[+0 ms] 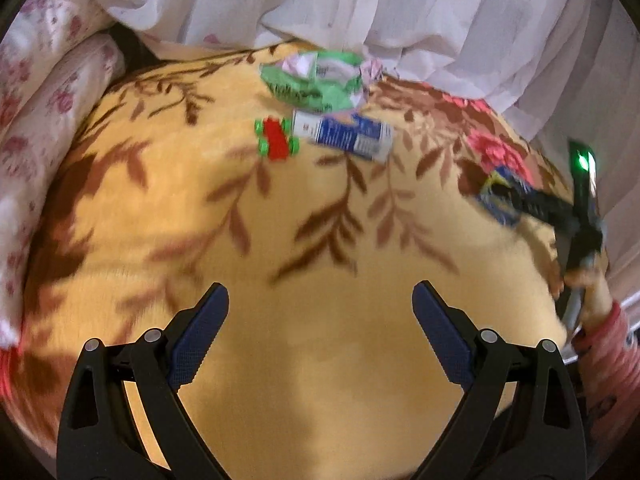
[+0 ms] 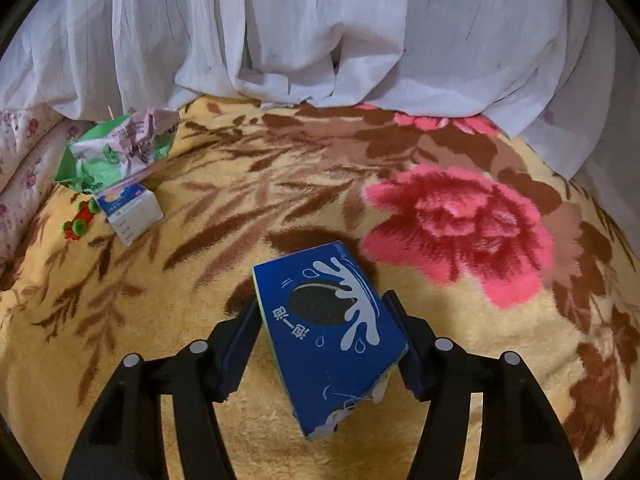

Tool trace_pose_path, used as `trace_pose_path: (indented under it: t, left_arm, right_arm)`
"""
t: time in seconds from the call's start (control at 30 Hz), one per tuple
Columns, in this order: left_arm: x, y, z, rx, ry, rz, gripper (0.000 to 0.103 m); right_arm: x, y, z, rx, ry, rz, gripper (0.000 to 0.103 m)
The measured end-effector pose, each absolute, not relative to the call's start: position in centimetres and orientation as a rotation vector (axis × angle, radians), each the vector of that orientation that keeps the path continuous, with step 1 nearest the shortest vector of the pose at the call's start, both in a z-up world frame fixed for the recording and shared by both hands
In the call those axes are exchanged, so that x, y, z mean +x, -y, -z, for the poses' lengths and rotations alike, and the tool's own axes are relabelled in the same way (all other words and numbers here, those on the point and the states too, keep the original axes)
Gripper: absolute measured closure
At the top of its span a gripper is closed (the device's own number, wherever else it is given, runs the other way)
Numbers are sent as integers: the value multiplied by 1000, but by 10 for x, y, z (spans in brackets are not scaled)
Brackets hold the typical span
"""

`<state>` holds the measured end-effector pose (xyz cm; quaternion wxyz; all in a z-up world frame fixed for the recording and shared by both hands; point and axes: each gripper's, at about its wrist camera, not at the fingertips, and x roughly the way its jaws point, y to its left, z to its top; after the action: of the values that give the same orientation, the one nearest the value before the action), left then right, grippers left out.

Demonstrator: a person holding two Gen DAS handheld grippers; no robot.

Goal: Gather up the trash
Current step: 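Grasp the blue milk box with the right tool while the left tool grasps the green snack bag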

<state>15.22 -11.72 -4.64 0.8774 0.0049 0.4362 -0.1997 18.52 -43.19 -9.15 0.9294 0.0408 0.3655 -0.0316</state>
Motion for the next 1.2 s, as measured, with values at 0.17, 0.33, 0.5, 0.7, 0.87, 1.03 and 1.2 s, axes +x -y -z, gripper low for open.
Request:
trace_pose_path:
  t: [0.17,0.33,0.5,0.7,0.87,1.03,1.2]
  left_arm:
    - [198,123,41,-3,-874,412,12]
    - [243,142,26,127,-853,401,12]
    - [291,183,8,385,-823,398,12]
    - [340,218,17,577,-877,404,12]
    - [367,229,37,616,-972,421,19]
    - [367,221,37,492,-1011,461,74]
    - [354,204,26,385,-1014,460,82]
  right_arm:
    - [166,431,83,126,-692,26,43]
    - [158,425,84,131,-676,-6,43]
    - [158,429,88,163,-677,-17,43]
    - [161,437,93,209,-681,-29,43]
    - [161,439,94,219,-679,-39,43]
    - [159,441,93,229,-669,-31,43]
    - [151,438,82,209,-632,-6,43]
